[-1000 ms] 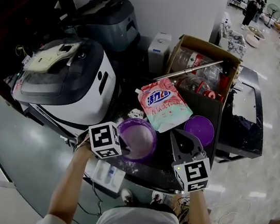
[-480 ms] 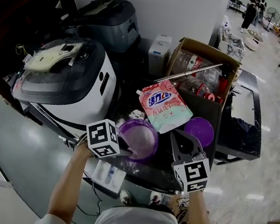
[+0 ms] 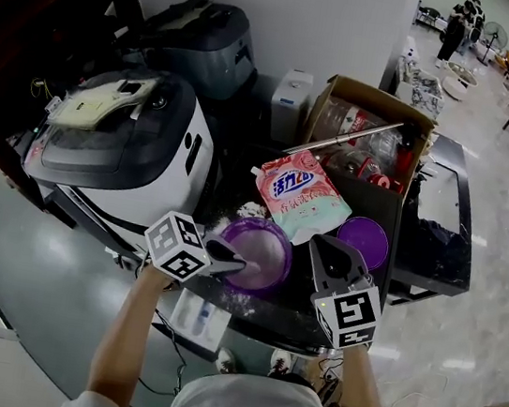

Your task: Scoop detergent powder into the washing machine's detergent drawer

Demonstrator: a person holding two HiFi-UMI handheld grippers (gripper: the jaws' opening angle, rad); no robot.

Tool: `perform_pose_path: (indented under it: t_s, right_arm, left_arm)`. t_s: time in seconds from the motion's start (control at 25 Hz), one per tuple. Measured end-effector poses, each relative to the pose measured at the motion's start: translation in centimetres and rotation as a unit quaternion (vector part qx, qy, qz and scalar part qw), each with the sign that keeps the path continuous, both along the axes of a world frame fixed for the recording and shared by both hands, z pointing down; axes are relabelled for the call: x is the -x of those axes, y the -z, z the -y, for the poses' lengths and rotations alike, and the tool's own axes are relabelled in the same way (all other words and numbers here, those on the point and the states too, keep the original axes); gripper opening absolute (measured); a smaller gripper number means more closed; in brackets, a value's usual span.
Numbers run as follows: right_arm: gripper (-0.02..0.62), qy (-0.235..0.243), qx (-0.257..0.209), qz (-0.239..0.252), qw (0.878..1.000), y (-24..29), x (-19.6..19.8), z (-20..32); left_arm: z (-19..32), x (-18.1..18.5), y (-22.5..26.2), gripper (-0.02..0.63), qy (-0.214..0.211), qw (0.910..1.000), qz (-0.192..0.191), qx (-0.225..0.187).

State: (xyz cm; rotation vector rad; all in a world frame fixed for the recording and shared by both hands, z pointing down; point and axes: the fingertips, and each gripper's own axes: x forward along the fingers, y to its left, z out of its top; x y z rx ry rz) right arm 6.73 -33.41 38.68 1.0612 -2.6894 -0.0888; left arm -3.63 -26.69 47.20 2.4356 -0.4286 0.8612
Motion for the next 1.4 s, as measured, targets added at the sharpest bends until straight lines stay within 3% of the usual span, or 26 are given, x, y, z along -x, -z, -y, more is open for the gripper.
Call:
perform_pose_path:
  t_s: [0.12,0.36,0.48,0.64,0.8,1.04,1.16,1.4]
  right_arm:
    - [-0.003,0.003,-0.004,0.0,1.0,0.3,0.4,-0.2]
    - [-0.003,0.013,-0.015,-0.005,1.0,1.0,1.5,-0.4]
    - [-0.003,0.02,-0.02,-0.006,1.0,1.4,2.2,-0.6]
    - [-0.003,0.027,-0.026,-0.005,0.999,2.0,3.2,-0.7]
    - [-0.003,0.034,-0.03,0.004,0.999,3.0,4.3,-0.7]
    - [-0.003,0.055,-0.039,0.024,0.997,4.8,6.6,-0.9]
    - [-0.003,0.07,-0.046,0.03,0.996,5.5,7.8,-1.3]
    - [-0.003,0.095,-0.049,0.037,0.994,6.1,9.8,-2.1]
  left_arm:
    - [1.0,0.7,0.5,0.014,0.057,0.9969,-0.054,-0.008]
    - [3.0,3.3,2.2,0.014,0.153,0.9816,-0.095,-0.064]
    - [3.7,4.5,4.1,0.014,0.206,0.9638,-0.142,-0.093]
    - [3.9,6.0,7.4,0.014,0.267,0.9318,-0.206,-0.134]
    - [3.4,7.9,9.9,0.014,0.313,0.9027,-0.239,-0.174]
    - [1.6,11.0,13.2,0.014,0.358,0.8682,-0.269,-0.214]
    - [0.8,12.5,14.6,0.014,0.372,0.8565,-0.27,-0.234]
    - [-1.1,14.4,16.0,0.014,0.39,0.8441,-0.267,-0.253]
